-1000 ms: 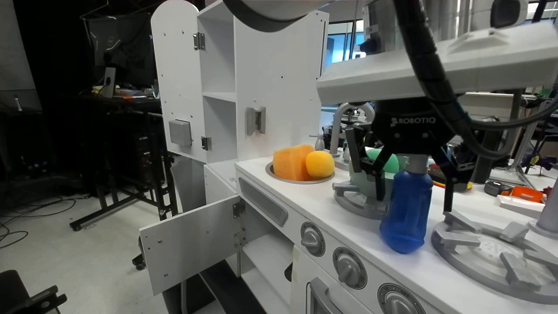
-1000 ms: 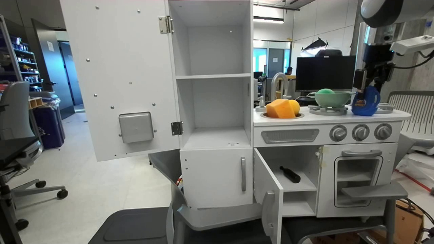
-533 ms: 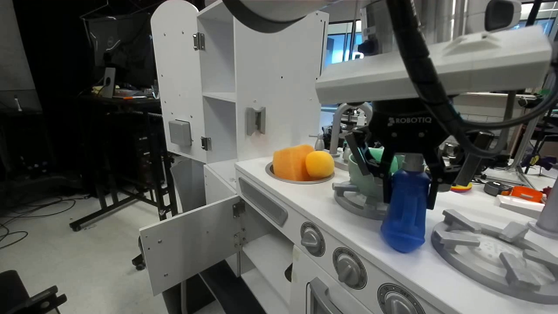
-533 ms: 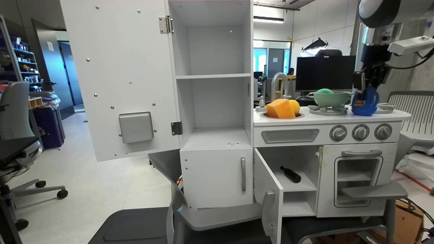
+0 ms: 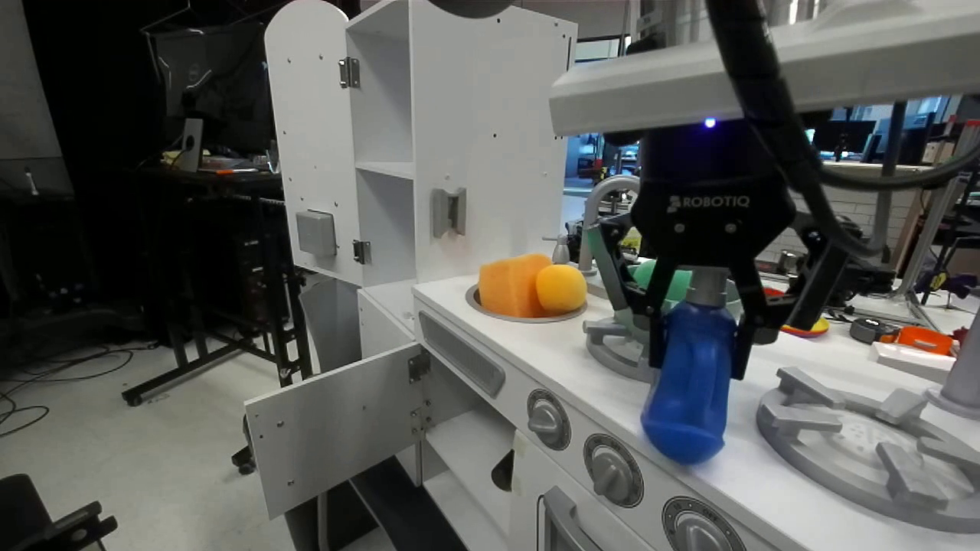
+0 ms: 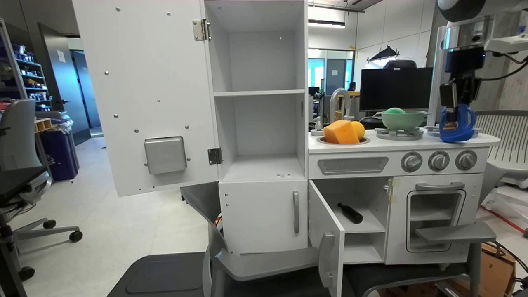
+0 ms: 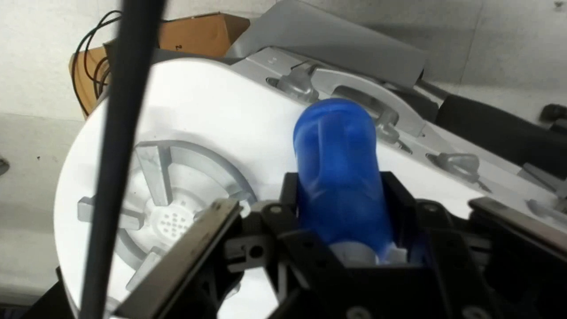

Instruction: Open the cabinet under sink, put the black bottle and blue bottle inside the cabinet underneath the sink

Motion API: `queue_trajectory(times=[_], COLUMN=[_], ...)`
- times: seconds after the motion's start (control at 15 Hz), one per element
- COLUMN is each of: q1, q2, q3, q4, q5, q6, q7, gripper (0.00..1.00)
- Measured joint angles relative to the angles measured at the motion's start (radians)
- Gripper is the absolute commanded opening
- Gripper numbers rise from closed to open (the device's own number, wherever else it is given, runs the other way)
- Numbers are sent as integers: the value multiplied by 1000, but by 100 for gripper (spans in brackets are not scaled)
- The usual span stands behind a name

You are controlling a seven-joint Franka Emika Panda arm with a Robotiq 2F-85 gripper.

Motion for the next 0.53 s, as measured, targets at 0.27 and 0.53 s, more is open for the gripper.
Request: queue_trajectory(times=[0.27, 0.53], q1=[18, 85], q2=[-80, -228], q3=[29, 71], q4=[-91, -304], q5=[-31, -105], q6=[-64, -50], q7=[-122, -161], gripper=[22, 22])
